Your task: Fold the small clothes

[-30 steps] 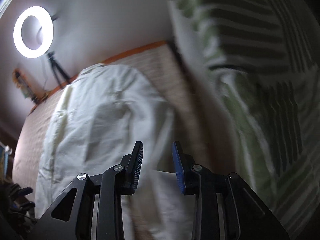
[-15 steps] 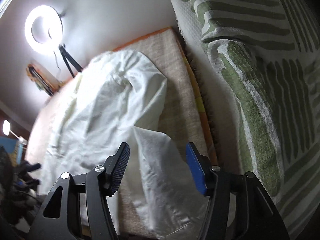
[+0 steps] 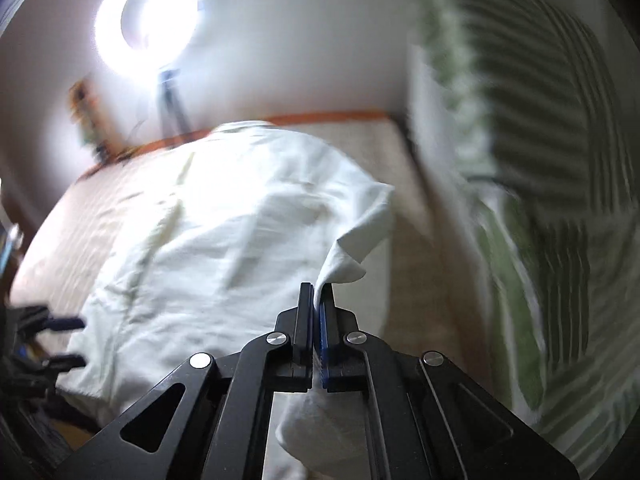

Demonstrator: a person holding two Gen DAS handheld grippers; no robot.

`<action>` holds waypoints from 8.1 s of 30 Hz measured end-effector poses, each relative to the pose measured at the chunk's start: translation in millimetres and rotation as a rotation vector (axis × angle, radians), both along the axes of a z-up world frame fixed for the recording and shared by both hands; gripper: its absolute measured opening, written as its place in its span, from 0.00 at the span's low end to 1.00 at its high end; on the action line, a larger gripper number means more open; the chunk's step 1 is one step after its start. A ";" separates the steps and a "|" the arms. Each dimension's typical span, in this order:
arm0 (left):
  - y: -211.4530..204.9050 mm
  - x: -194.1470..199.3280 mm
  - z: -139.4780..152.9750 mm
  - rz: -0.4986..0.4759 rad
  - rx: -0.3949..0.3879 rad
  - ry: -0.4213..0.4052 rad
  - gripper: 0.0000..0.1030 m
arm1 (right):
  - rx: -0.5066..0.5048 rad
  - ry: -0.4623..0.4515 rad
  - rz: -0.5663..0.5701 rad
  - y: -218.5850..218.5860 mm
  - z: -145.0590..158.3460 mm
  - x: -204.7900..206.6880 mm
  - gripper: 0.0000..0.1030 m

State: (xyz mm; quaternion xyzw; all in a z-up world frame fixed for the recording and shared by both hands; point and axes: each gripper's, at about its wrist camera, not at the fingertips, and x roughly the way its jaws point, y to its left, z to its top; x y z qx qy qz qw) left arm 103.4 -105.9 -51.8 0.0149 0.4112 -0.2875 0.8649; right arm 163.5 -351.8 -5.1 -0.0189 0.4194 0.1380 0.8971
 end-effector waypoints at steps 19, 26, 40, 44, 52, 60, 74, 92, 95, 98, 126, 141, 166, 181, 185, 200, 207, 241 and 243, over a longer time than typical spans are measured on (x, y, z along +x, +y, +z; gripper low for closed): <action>25.1 -10.4 -0.8 0.013 -0.019 0.018 0.47 | 0.154 0.147 0.216 54.5 -19.8 -24.7 0.30; 15.8 -14.6 0.1 -0.012 -0.024 0.021 0.47 | 0.204 0.216 -0.005 -9.3 -45.0 -50.9 0.56; 2.0 -27.0 2.6 -0.005 -0.045 0.025 0.47 | 0.126 0.228 0.084 24.0 -64.9 -81.0 0.04; 14.9 -28.2 4.6 0.040 -0.081 0.038 0.47 | -0.047 0.031 0.172 58.2 -32.9 -104.1 0.04; 46.1 -30.2 8.5 0.129 -0.159 0.067 0.47 | 0.101 0.073 0.542 114.7 -24.7 -134.9 0.34; 31.5 -40.6 2.7 0.074 -0.190 0.115 0.50 | 0.233 0.109 0.411 82.0 -21.9 -108.6 0.36; 2.9 -11.0 -54.9 0.078 -0.267 0.328 0.07 | 0.358 0.344 -0.110 -3.9 -94.9 33.7 0.35; -13.7 -28.5 -73.3 0.088 -0.467 0.451 0.00 | 0.268 0.249 -0.062 -13.9 -71.3 64.5 0.01; -10.2 -30.6 -86.5 0.116 -0.449 0.472 0.00 | 0.269 0.296 -0.062 -13.5 -87.4 69.2 0.05; -6.3 -33.5 -89.8 0.129 -0.447 0.478 0.00 | 0.196 0.280 -0.049 -13.1 -83.9 67.6 0.08; -20.5 -16.5 -87.3 0.084 -0.420 0.452 0.00 | -0.058 0.179 0.190 38.4 -77.5 237.7 0.00; -22.8 -38.2 -51.9 0.051 -0.273 0.269 0.05 | 0.064 0.174 0.017 -34.6 -36.0 149.0 0.32; -153.8 -78.7 -53.9 -0.204 0.115 -0.152 0.54 | 0.415 -0.006 -0.158 -114.5 24.3 -56.6 0.41; -176.6 -40.0 -63.1 -0.048 0.004 -0.070 0.00 | 0.430 0.115 -0.086 -117.1 -17.3 19.3 0.41; -142.4 -34.1 -53.5 0.031 -0.144 0.001 0.00 | 0.427 0.158 -0.067 -111.4 -32.3 46.1 0.41; -108.0 -45.9 -41.2 0.088 -0.232 -0.014 0.00 | 0.536 0.323 -0.084 -61.8 -116.0 135.1 0.32; -86.5 -54.1 -47.3 0.118 -0.279 0.031 0.00 | 0.358 0.251 -0.048 -25.5 -81.3 141.4 0.04; 8.8 -83.9 -56.1 0.285 -0.267 0.122 0.03 | 0.223 0.234 0.286 154.3 -69.7 134.3 0.16; 10.4 -86.9 -53.9 0.271 -0.256 0.116 0.09 | 0.254 0.207 0.269 142.3 -51.9 126.8 0.16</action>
